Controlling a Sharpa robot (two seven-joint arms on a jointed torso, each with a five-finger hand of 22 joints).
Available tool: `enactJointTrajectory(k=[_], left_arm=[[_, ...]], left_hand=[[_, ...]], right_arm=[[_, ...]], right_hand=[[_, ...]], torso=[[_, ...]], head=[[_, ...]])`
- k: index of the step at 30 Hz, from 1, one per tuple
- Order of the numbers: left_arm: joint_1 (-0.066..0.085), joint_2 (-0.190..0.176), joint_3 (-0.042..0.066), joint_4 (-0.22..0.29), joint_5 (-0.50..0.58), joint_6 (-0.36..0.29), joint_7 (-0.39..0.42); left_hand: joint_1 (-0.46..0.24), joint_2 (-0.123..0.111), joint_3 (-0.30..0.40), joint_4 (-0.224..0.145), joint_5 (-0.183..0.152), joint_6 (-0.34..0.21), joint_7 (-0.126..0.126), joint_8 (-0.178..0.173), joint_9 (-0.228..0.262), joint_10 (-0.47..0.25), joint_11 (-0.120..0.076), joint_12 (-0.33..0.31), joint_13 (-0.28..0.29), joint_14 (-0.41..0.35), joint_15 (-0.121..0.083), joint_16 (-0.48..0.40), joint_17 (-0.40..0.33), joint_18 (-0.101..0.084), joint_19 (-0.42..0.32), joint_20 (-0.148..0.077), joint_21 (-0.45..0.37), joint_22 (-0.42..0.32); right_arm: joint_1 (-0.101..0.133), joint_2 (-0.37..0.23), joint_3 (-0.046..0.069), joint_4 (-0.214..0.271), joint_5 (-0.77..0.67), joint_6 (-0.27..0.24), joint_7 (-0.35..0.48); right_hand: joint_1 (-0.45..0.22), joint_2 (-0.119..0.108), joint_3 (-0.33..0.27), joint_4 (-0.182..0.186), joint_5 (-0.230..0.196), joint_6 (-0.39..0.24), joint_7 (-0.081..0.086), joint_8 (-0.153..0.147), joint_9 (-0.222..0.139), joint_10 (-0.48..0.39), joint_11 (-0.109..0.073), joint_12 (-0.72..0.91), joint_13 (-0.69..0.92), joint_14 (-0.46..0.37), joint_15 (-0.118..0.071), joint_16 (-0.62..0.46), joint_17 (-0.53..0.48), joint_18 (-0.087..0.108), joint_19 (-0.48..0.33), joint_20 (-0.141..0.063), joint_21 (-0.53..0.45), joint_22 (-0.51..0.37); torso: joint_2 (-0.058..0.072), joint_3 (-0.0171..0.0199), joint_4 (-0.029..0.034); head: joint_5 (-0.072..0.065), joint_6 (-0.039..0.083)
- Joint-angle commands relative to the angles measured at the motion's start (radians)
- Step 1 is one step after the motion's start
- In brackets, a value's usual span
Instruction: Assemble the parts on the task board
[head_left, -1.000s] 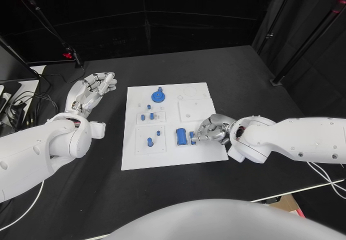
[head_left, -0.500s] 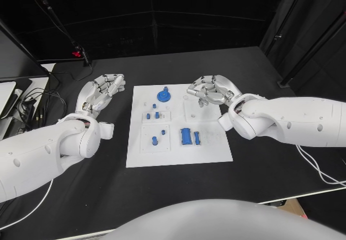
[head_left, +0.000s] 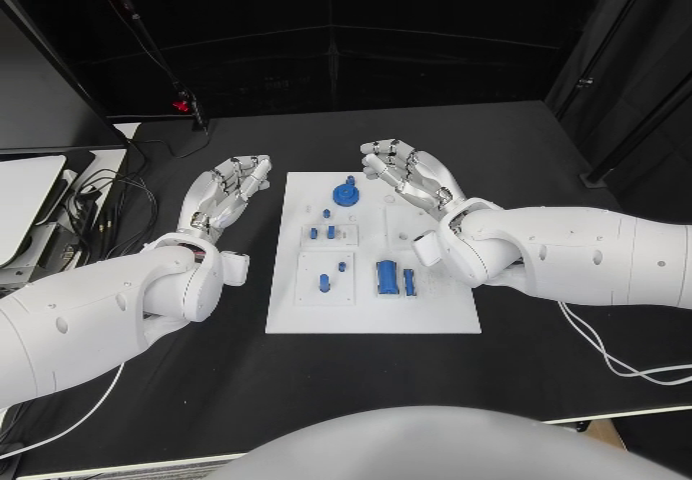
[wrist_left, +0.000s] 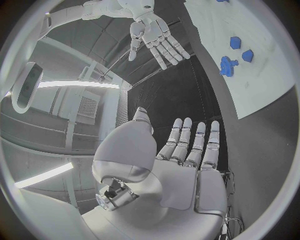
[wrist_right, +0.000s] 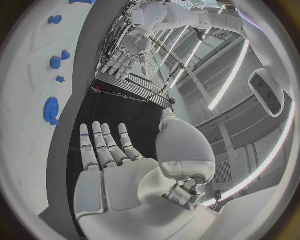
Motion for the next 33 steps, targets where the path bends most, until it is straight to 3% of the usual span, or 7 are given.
enactJointTrajectory(k=[1,6,9,12,19,26,33], left_arm=[[0.000,0.002,0.001,0.006,0.001,-0.022,0.258],[-0.003,0.008,0.001,0.002,0.001,-0.018,0.258],[-0.010,-0.001,0.009,0.011,0.005,-0.019,-0.005],[-0.026,-0.014,0.034,0.035,0.018,-0.046,-0.022],[-0.107,-0.083,0.161,0.152,0.085,-0.184,-0.107],[-0.155,-0.124,0.236,0.220,0.124,-0.265,-0.157],[-0.157,-0.125,0.238,0.222,0.125,-0.267,-0.159]], left_hand=[[-0.010,-0.004,0.009,0.000,-0.005,-0.009,0.040,0.007,0.001,-0.004,0.004,0.007,0.001,-0.007,-0.001,0.006,0.001,0.019,-0.008,0.000,-0.004,-0.003],[-0.011,-0.003,0.021,0.001,-0.004,-0.011,0.060,0.023,0.002,-0.011,0.022,0.023,0.001,-0.013,0.006,0.022,0.001,0.031,-0.021,0.002,-0.006,-0.013],[-0.649,-0.099,0.151,-0.167,-0.118,-0.216,-0.149,-0.317,-0.068,-0.232,-0.141,-0.312,-0.067,-0.147,-0.110,-0.448,-0.067,-0.092,-0.226,-0.156,-0.080,-0.271],[-0.863,-0.099,0.252,-0.217,-0.205,-0.277,-0.149,-0.418,-0.068,-0.298,-0.141,-0.411,-0.067,-0.147,-0.198,-0.589,-0.067,-0.092,-0.289,-0.271,-0.080,-0.348],[-1.084,-0.099,0.252,-0.292,-0.205,-0.368,-0.149,-0.566,-0.068,-0.394,-0.141,-0.555,-0.067,-0.147,-0.198,-0.794,-0.067,-0.092,-0.382,-0.271,-0.080,-0.461],[-1.169,-0.099,0.252,-0.292,-0.205,-0.368,-0.149,-0.566,-0.068,-0.394,-0.141,-0.555,-0.067,-0.147,-0.198,-0.794,-0.067,-0.092,-0.382,-0.271,-0.080,-0.461],[-1.169,-0.099,0.252,-0.292,-0.205,-0.368,-0.149,-0.566,-0.068,-0.394,-0.141,-0.555,-0.067,-0.147,-0.198,-0.794,-0.067,-0.092,-0.382,-0.271,-0.080,-0.461]], right_arm=[[-0.004,0.010,0.000,-0.012,0.082,0.024,0.089],[-0.013,0.022,0.000,-0.029,0.102,0.028,0.097],[-0.016,0.022,0.007,-0.023,0.060,0.000,0.023],[-0.028,0.029,0.026,-0.016,0.088,-0.028,0.008],[-0.085,0.066,0.125,0.017,0.225,-0.166,-0.067],[-0.119,0.087,0.183,0.036,0.305,-0.247,-0.111],[-0.120,0.088,0.185,0.037,0.308,-0.250,-0.112]], right_hand=[[-0.007,-0.019,0.027,0.000,0.012,-0.021,-0.010,0.015,-0.001,-0.020,-0.008,0.016,-0.019,-0.024,-0.009,0.014,-0.016,-0.001,-0.059,-0.001,-0.007,-0.080],[-0.003,0.000,0.045,-0.001,0.025,-0.032,-0.005,0.034,-0.004,-0.031,-0.006,0.042,-0.043,-0.040,-0.010,0.032,-0.039,0.010,-0.093,-0.005,-0.008,-0.130],[-0.465,0.023,0.108,-0.157,-0.106,-0.148,-0.081,-0.348,-0.109,-0.142,-0.129,-0.180,-0.337,-0.146,-0.113,-0.238,-0.267,-0.077,-0.200,-0.142,-0.049,-0.384],[-0.628,0.023,0.108,-0.212,-0.106,-0.148,-0.081,-0.481,-0.202,-0.245,-0.234,-0.256,-0.439,-0.250,-0.197,-0.331,-0.347,-0.077,-0.298,-0.186,-0.049,-0.473],[-0.804,0.023,0.108,-0.297,-0.106,-0.148,-0.081,-0.686,-0.202,-0.245,-0.234,-0.374,-0.601,-0.250,-0.197,-0.477,-0.472,-0.077,-0.298,-0.263,-0.049,-0.613],[-0.876,0.023,0.108,-0.297,-0.106,-0.148,-0.081,-0.686,-0.202,-0.245,-0.234,-0.374,-0.601,-0.250,-0.197,-0.477,-0.472,-0.077,-0.298,-0.263,-0.049,-0.613],[-0.876,0.023,0.108,-0.297,-0.106,-0.148,-0.081,-0.686,-0.202,-0.245,-0.234,-0.374,-0.601,-0.250,-0.197,-0.477,-0.472,-0.077,-0.298,-0.263,-0.049,-0.613]], torso=[[-0.001,-0.0002,0.0019],[0.000,0.0004,0.0033],[-0.004,-0.0001,-0.0021],[-0.012,0.0000,-0.0117],[-0.056,0.0003,-0.0631],[-0.108,0.0007,-0.1224],[-0.125,0.0009,-0.1427]], head=[[-0.001,0.016],[-0.004,0.038],[0.004,0.031],[0.017,0.045],[0.089,0.119],[0.173,0.204],[0.202,0.233]])
